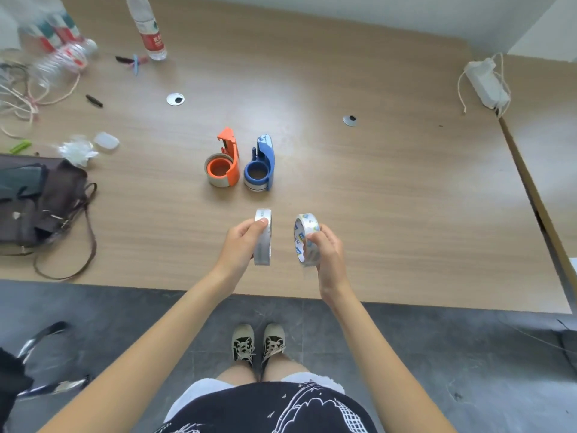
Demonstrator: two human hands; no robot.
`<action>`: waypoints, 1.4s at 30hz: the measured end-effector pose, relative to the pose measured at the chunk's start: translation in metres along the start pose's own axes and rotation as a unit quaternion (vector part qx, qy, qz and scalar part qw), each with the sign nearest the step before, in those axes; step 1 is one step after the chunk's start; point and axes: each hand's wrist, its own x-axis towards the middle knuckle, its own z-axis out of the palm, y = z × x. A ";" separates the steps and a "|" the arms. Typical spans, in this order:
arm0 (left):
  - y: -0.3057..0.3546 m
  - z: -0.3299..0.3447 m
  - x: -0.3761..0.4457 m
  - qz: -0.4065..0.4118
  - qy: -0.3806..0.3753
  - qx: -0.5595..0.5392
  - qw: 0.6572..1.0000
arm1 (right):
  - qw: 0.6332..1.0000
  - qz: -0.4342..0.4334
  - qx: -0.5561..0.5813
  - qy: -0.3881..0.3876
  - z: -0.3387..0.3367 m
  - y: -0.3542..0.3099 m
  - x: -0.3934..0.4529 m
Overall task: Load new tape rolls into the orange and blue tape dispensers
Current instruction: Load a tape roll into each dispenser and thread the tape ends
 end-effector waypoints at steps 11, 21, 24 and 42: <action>0.015 -0.065 0.024 -0.006 0.057 -0.008 0.998 | 0.998 0.009 -0.019 -0.051 0.067 -0.008 0.032; 0.027 -0.158 0.089 -0.004 0.011 0.065 0.998 | 0.998 0.005 -0.058 -0.017 0.156 0.005 0.076; 0.023 -0.179 0.104 0.039 -0.032 0.200 0.978 | 0.992 -0.023 -0.121 -0.005 0.174 0.011 0.088; -0.054 -0.183 0.173 0.240 -0.115 0.645 0.717 | 0.740 -0.093 -0.662 -0.068 0.164 0.097 0.146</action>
